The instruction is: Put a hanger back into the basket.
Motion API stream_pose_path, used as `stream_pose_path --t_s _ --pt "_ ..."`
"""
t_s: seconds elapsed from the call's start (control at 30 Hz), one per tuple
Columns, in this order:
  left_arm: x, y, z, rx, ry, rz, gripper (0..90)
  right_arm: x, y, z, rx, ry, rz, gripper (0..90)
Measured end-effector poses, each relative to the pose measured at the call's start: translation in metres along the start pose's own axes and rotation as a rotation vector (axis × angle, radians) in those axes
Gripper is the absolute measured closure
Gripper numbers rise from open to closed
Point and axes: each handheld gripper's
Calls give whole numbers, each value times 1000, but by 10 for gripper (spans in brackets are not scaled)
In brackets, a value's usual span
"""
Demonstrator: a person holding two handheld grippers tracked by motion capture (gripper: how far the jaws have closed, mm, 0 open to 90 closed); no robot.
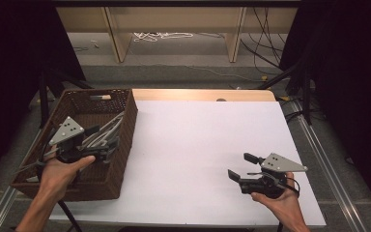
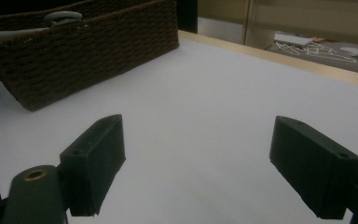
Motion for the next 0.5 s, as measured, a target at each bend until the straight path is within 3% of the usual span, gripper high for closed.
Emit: stream_pose_path --t_s 0.1,0.2,0.27,0.3,0.5 --pt "6 -1 0 12 -12 -3 186 -1 0 3 30 -8 -7 187" --pt "19 -2 -3 29 -57 8 179 -3 -1 5 32 -23 -6 186" --pt "24 -2 -4 35 -58 5 176 -5 -2 7 46 -24 -11 185" --pt "32 -3 -5 45 -65 -12 174 -6 -2 6 60 -26 -20 185" --pt "48 -8 -11 74 -104 -51 163 -10 -2 11 64 -33 -9 182"
Point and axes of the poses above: each handheld gripper's, and its own axes: z roughly backward along the jaws, y roughly out of its top, x roughly to its right, and after that the axes turned 1 degree about y, right-handed
